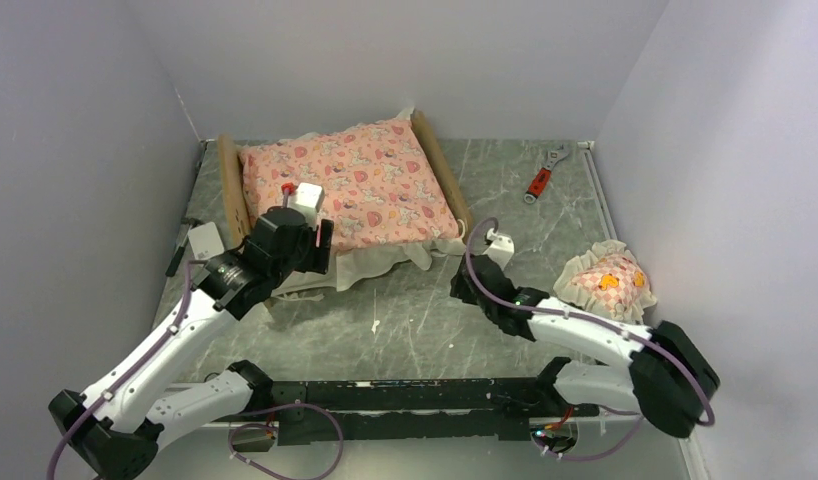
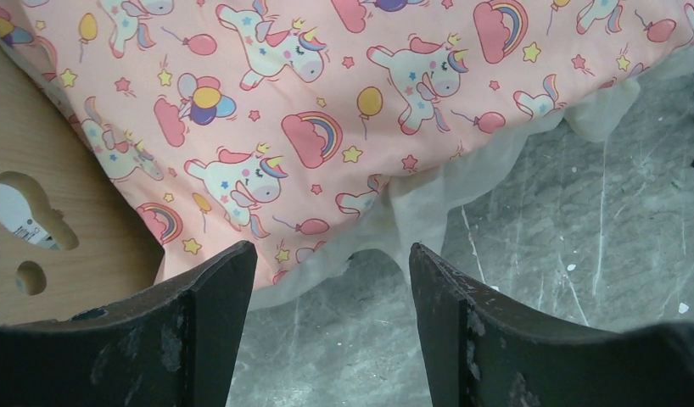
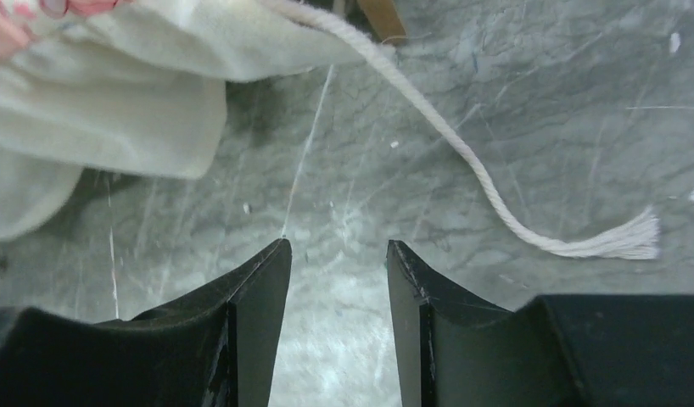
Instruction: Set up the pet bed
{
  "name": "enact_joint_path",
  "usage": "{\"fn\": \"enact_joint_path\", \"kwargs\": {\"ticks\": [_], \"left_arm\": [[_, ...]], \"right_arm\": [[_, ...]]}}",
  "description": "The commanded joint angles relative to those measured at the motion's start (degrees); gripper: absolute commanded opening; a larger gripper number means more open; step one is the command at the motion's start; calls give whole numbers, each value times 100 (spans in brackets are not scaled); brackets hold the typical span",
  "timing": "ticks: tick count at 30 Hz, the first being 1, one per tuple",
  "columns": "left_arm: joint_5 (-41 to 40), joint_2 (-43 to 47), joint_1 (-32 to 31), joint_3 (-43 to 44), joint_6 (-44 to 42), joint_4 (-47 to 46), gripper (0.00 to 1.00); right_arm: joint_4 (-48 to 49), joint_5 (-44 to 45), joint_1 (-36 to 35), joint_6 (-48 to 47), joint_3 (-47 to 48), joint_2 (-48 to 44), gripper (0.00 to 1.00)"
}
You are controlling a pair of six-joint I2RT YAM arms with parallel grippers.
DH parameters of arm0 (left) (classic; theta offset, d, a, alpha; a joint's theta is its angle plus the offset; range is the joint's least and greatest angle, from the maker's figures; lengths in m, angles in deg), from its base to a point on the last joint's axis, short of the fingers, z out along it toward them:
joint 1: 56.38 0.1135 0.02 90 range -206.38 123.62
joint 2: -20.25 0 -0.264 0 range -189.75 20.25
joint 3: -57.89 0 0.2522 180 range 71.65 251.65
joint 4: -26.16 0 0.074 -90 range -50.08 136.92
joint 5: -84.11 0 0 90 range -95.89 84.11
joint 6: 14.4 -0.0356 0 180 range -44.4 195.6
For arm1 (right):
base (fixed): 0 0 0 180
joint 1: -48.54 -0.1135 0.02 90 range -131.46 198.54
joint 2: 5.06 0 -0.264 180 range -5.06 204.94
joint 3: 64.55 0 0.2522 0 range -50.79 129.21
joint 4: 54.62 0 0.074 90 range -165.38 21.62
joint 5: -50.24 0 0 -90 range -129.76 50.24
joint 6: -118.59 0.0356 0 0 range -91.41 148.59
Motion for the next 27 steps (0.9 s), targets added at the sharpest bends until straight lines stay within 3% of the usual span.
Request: {"fn": "enact_joint_path", "kwargs": {"ticks": [1,6,12,16,21,27], "left_arm": [[-312,351,31,-83,-76,-331,72],[-574,652,124,-155,-87,-349,72],[-679,968,217,-234,-45,-319,72],[-635,1148,304,-280,-40,-379,72],[-459,1228,426,-302,5,-384,72],[-271,1297,550,-333,49,-378,72]], "right_arm": [[1192,1133,-332,1372,159,751,48],[1907,1712,-448,1972,449,1908,42],[2430,2301,-448,2441,917,2978,41],[2070,2576,-448,2659,1428,3469,43],[857,3093,-446,3610,2045,4029,45],[-1829,3539,-450,5687,2908,4698,44]]}}
